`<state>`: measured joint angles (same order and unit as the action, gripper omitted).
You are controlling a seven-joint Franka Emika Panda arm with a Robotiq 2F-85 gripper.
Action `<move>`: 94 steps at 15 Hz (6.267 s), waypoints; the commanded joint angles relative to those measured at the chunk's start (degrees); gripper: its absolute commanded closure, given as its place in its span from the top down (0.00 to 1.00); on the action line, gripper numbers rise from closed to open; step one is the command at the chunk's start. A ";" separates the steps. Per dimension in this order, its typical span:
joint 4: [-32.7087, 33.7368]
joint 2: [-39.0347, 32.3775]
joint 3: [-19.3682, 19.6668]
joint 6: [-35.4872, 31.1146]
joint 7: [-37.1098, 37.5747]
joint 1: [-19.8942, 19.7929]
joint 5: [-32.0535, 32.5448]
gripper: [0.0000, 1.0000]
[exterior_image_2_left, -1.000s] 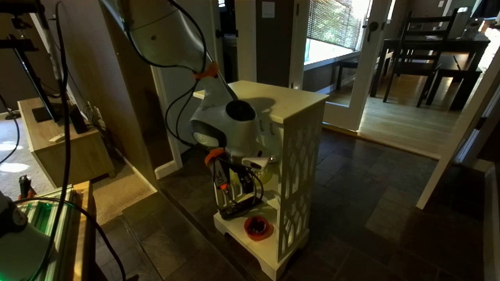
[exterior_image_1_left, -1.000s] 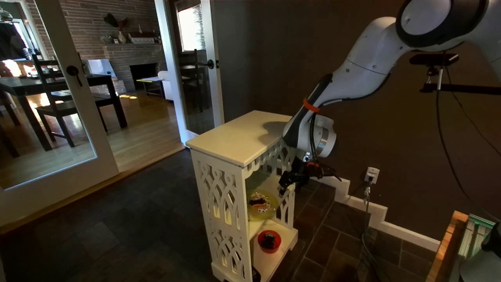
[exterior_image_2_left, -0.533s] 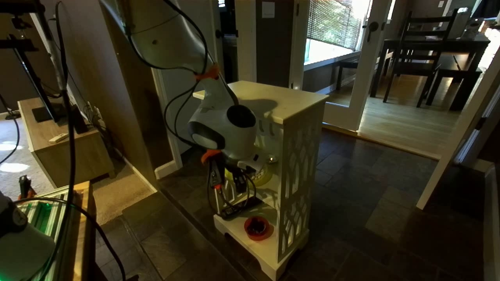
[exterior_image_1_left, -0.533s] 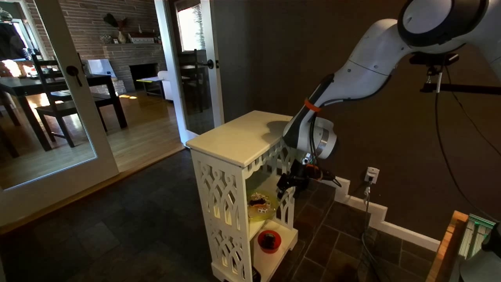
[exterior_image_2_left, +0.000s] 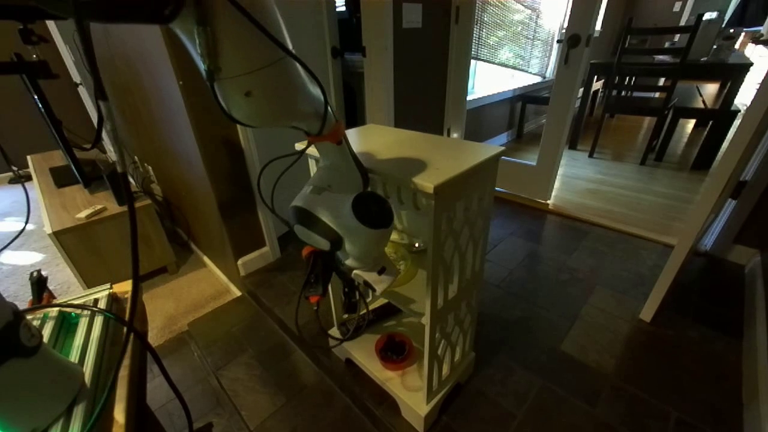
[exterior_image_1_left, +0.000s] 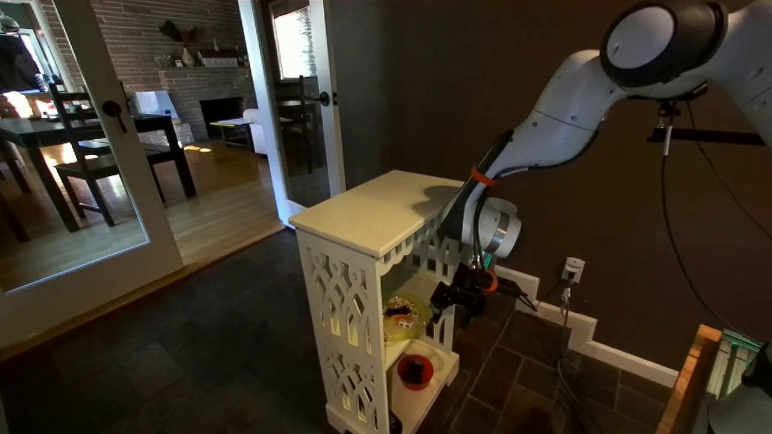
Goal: Put the yellow plate on top of the shelf.
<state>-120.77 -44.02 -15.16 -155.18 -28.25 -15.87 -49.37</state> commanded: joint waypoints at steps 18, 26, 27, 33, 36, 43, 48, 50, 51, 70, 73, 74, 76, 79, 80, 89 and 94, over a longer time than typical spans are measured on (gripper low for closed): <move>1.36 -7.05 -9.67 -5.26 -15.27 -11.75 -12.87 1.00; 0.15 -7.79 -16.96 -5.52 -29.85 -21.32 -20.95 1.00; 0.32 -8.04 -17.47 -5.35 -31.00 -22.16 -21.66 1.00; 1.20 -8.90 -19.08 -3.69 -31.26 -24.34 -21.88 0.65; 1.45 -9.04 -18.90 -2.39 -29.97 -23.72 -20.88 0.53; 2.87 -5.90 -10.77 6.58 -32.61 -16.19 -29.26 0.26; 5.48 -5.08 1.31 17.86 -32.22 -5.96 -36.29 0.13; 6.26 -5.09 5.11 20.98 -31.68 -2.64 -37.96 0.19; 6.94 -5.43 6.73 22.25 -31.37 -1.09 -38.60 0.26; 11.56 -7.45 15.66 27.22 -15.09 9.52 -39.33 0.29; 11.77 -7.86 15.91 27.67 -13.09 9.38 -39.06 0.24; 11.95 -8.07 16.02 27.87 -12.37 9.37 -38.86 0.24; 12.29 -8.35 16.27 28.22 -11.08 9.43 -38.57 0.20; 13.04 -8.85 16.55 28.74 -9.34 9.55 -38.23 0.16; 13.36 -9.13 16.64 28.82 -8.68 9.63 -38.08 0.17; 16.57 -12.14 17.00 29.20 -2.26 10.83 -35.09 0.43; 16.40 -12.56 17.02 29.20 -1.42 10.97 -35.19 0.23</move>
<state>-106.21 -55.03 0.82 -126.92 -32.51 -6.22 -86.33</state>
